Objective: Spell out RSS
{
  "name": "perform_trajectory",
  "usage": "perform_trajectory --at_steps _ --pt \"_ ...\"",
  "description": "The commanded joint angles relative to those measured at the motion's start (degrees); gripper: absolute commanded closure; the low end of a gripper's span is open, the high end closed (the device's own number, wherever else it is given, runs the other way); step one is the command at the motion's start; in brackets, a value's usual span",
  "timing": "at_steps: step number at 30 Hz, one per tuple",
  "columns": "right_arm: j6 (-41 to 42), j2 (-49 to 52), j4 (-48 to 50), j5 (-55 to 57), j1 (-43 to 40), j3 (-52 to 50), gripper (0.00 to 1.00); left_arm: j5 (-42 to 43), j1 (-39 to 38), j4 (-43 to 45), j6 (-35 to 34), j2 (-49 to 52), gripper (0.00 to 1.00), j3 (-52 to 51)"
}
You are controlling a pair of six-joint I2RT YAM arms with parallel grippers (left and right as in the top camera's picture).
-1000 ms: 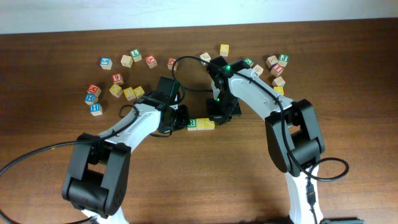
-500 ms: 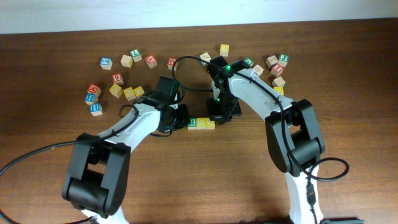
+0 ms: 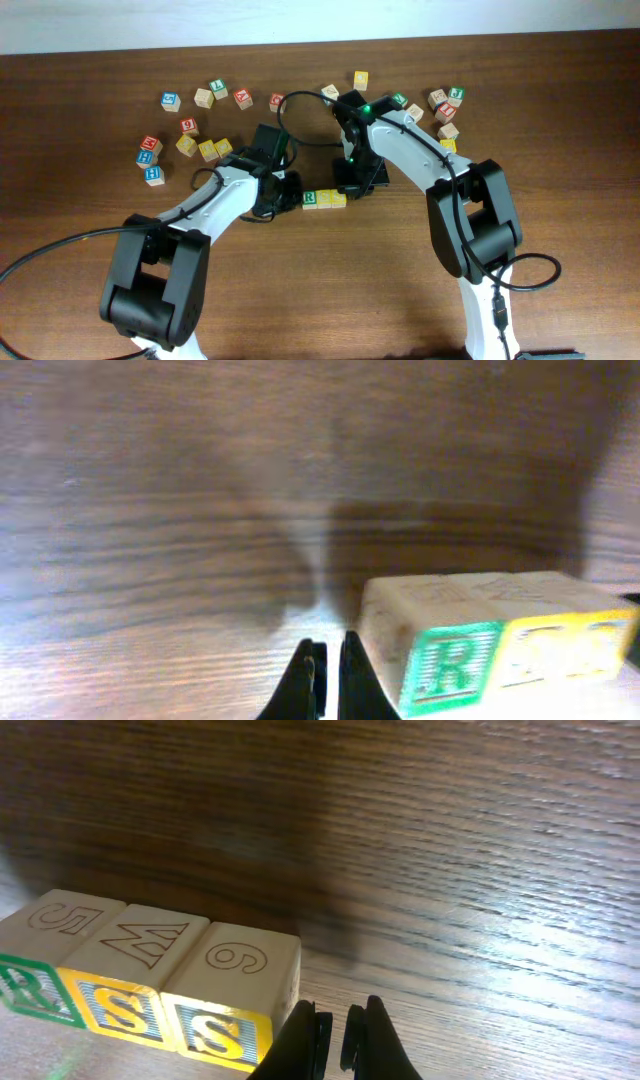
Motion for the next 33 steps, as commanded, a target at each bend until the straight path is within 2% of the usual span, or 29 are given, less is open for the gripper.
perform_trajectory --at_steps 1,8,13,20,25,26,27,29,30,31,32,33 --pt "0.4 0.1 -0.2 1.2 0.1 0.4 0.96 -3.8 0.4 -0.6 -0.1 0.6 1.0 0.6" --pt "0.4 -0.7 -4.2 3.7 -0.8 2.9 0.96 -3.8 2.3 -5.9 -0.1 0.2 1.0 4.3" --pt "0.4 -4.8 -8.6 4.8 -2.8 5.3 0.96 -4.0 4.6 -10.8 1.2 -5.6 1.0 7.3" --pt "0.4 -19.9 -16.5 9.4 -4.2 5.3 0.96 -5.4 6.9 -19.7 2.5 -25.4 1.0 7.4" --pt "0.7 -38.3 -24.2 13.4 -4.2 4.3 0.96 -7.5 6.9 -29.8 2.5 -40.1 1.0 7.3" --pt "1.1 -41.6 -25.0 14.2 -4.2 3.8 0.96 -7.9 6.9 -31.7 2.5 -42.5 0.98 7.3" --pt "1.1 -46.4 -25.9 14.3 -4.2 2.8 0.95 -7.9 6.9 -33.5 2.5 -44.4 0.84 7.3" --pt "2.8 -53.1 -26.9 14.3 -4.2 1.4 0.87 -7.8 6.9 -36.4 2.5 -46.9 0.71 7.3" --pt "3.7 -56.4 -27.2 14.3 -4.2 0.6 0.79 -7.8 6.9 -37.8 2.5 -47.8 0.62 7.3" --pt "4.5 -60.5 -27.6 14.1 -4.2 -0.5 0.61 -7.8 6.9 -39.7 2.5 -48.6 0.49 7.3" --pt "5.5 -64.5 -27.7 14.1 -4.2 -1.9 0.48 -7.8 6.9 -41.4 2.5 -49.1 0.33 7.3" --pt "6.0 -67.6 -27.7 14.1 -4.2 -3.2 0.36 -7.8 6.9 -42.6 2.5 -49.3 0.29 7.3"
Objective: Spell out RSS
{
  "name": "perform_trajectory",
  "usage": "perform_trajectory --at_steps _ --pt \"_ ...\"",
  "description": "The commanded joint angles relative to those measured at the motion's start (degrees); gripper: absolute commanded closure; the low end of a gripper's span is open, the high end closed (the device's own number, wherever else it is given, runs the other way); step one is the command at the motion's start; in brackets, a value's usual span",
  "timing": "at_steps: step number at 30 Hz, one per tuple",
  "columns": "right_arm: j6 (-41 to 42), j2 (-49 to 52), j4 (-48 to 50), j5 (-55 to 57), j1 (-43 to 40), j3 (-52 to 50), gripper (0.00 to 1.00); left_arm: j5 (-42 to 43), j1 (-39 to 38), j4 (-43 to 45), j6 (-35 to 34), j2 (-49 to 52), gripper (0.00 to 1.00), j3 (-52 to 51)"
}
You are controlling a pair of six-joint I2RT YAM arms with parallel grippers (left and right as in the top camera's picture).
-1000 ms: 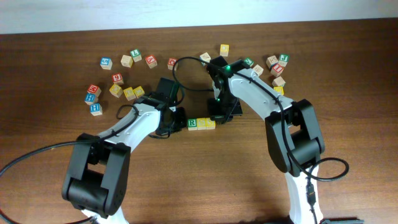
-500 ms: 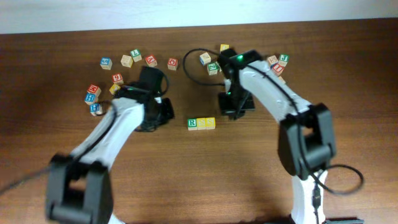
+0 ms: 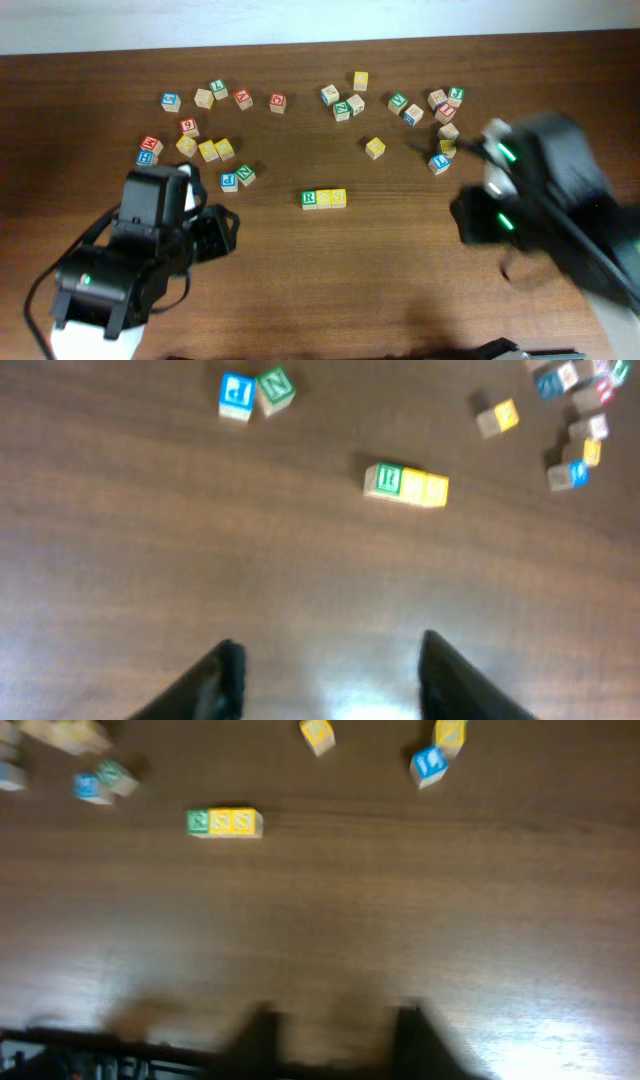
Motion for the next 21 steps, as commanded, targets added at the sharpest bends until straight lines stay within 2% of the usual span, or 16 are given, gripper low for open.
perform_trajectory --at_steps 1,3,4,7,12,16,21 --pt "3.3 -11.3 -0.4 1.2 0.2 -5.6 0.26 -0.7 0.0 -3.8 0.3 -0.9 0.23 0.6" --pt "3.5 -18.6 0.0 1.2 0.2 -9.1 0.06 -0.7 0.0 -5.8 0.3 -0.8 0.19 0.5" --pt "3.5 -22.4 0.2 1.2 0.2 -11.3 0.01 -0.7 -0.1 -6.1 0.4 -0.9 0.19 0.1" --pt "4.4 -29.0 0.9 1.0 0.2 -14.8 0.01 -0.7 -1.5 -5.8 0.4 -1.5 0.18 -1.4" --pt "6.3 -32.5 1.0 1.0 0.2 -17.0 0.02 -0.4 -4.5 -5.8 0.3 -6.0 0.18 -3.5" --pt "6.3 -32.5 0.4 1.0 0.2 -17.2 0.02 0.8 -8.1 -5.7 -2.2 -18.7 0.18 -6.7" --pt "6.3 -32.5 -1.8 0.6 0.2 -17.2 0.02 0.7 -8.4 -5.7 -3.5 -36.5 0.18 -11.4"
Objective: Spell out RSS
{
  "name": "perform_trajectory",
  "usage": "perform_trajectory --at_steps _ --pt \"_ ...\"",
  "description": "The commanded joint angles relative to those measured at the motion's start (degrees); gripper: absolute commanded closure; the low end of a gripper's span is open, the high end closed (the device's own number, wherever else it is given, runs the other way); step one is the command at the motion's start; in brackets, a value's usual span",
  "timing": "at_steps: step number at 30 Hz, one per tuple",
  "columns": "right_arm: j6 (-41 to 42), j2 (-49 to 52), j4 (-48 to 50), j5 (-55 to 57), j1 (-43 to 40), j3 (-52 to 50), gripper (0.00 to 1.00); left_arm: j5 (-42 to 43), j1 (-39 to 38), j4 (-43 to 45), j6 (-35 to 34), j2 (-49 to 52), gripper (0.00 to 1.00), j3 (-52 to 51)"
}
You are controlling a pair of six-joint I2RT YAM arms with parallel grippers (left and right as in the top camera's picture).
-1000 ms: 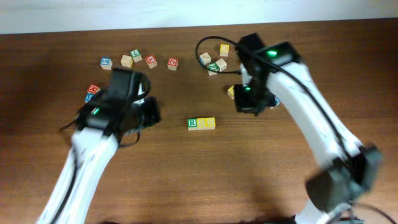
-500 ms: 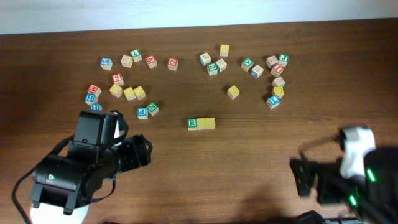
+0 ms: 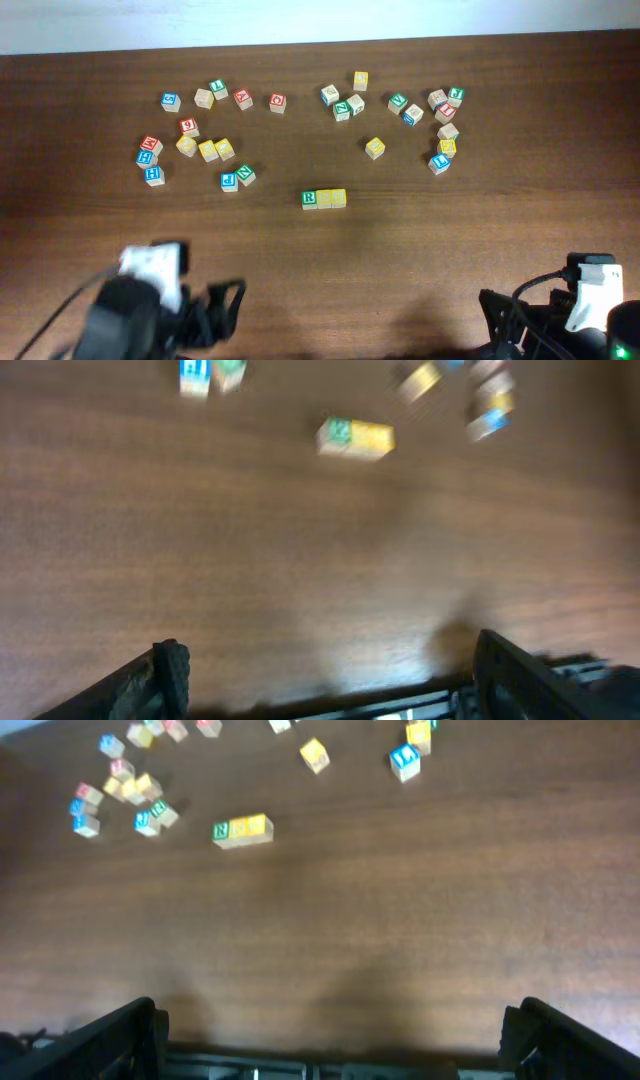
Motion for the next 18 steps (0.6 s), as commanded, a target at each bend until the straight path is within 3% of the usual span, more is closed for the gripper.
perform_trajectory --at_steps 1,2,3,18 --pt "0.3 -0.1 -0.8 0.1 0.2 -0.3 0.02 0.4 -0.3 0.1 -2.9 -13.0 0.12 -3.7" --pt "0.3 -0.1 -0.8 0.1 0.2 -0.3 0.02 0.3 -0.3 0.1 -4.4 -17.7 0.1 -4.0" --pt "0.3 -0.1 -0.8 0.1 0.2 -0.3 0.02 0.3 -0.3 0.1 -5.6 -21.2 0.01 -4.0" --pt "0.3 -0.1 -1.2 0.1 0.2 -0.3 0.02 0.3 -0.3 -3.8 -6.4 -25.0 0.01 -4.0"
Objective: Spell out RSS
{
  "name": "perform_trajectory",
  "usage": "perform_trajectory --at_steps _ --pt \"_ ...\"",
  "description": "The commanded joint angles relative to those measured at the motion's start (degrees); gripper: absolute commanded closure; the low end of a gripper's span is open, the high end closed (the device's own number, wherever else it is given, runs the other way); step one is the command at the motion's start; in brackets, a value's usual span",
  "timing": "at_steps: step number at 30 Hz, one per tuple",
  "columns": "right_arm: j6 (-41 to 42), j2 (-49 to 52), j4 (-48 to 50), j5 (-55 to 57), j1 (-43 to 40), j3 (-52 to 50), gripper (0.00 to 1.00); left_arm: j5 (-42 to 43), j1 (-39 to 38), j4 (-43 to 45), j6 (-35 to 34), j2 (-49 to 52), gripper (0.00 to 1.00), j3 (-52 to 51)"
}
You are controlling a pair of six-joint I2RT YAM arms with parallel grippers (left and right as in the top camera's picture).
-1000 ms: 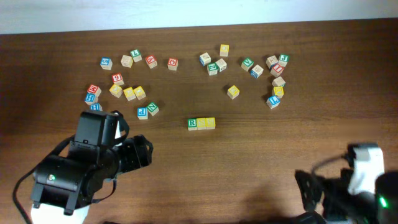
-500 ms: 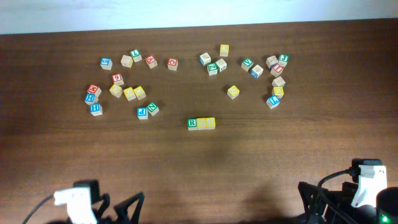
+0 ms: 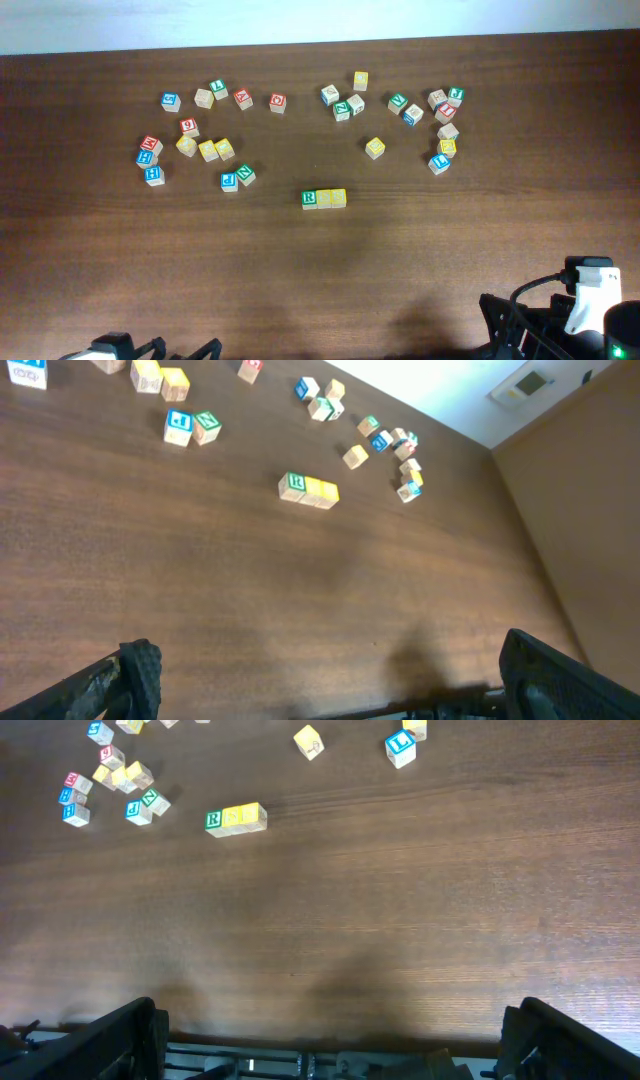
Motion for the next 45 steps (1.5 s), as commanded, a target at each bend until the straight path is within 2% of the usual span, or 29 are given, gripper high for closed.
perform_trajectory --at_steps 1,16,26,32,35,38,41,43,45 --pt "0.3 -0.1 0.0 0.1 0.2 -0.2 0.02 0.2 -0.3 -1.5 -0.7 0.2 0.01 -0.3" --pt "0.3 -0.1 0.0 0.1 -0.3 -0.2 0.02 0.2 -0.3 -2.6 -0.7 0.2 0.01 -0.3" --pt "0.3 -0.9 0.0 0.1 -12.7 -0.2 0.02 0.2 -0.3 -2.6 -0.7 0.2 0.01 -0.3" --pt "0.2 -4.2 1.9 4.0 -17.9 -1.5 0.02 0.2 -0.3 -2.6 -0.7 0.2 0.01 -0.3" --pt "-1.8 -8.5 8.8 3.9 -18.8 -7.1 0.02 0.2 -0.3 -2.6 -0.7 0.2 0.01 -0.3" --pt "-7.6 -13.1 18.1 1.4 -18.8 -15.3 0.02 0.2 -0.3 -2.6 -0.7 0.2 0.01 -0.3" --pt "-13.8 -17.9 31.8 -5.0 -19.1 -26.0 0.02 0.2 -0.3 -2.6 -0.7 0.2 0.01 -0.3" --pt "-14.6 -21.0 42.3 -6.9 -20.0 -34.0 0.02 0.2 -0.3 -2.6 -0.7 0.2 0.01 -0.3" --pt "-14.6 -22.6 46.9 -6.9 -20.2 -37.9 0.02 0.2 -0.3 -2.6 -0.7 0.2 0.01 -0.3"
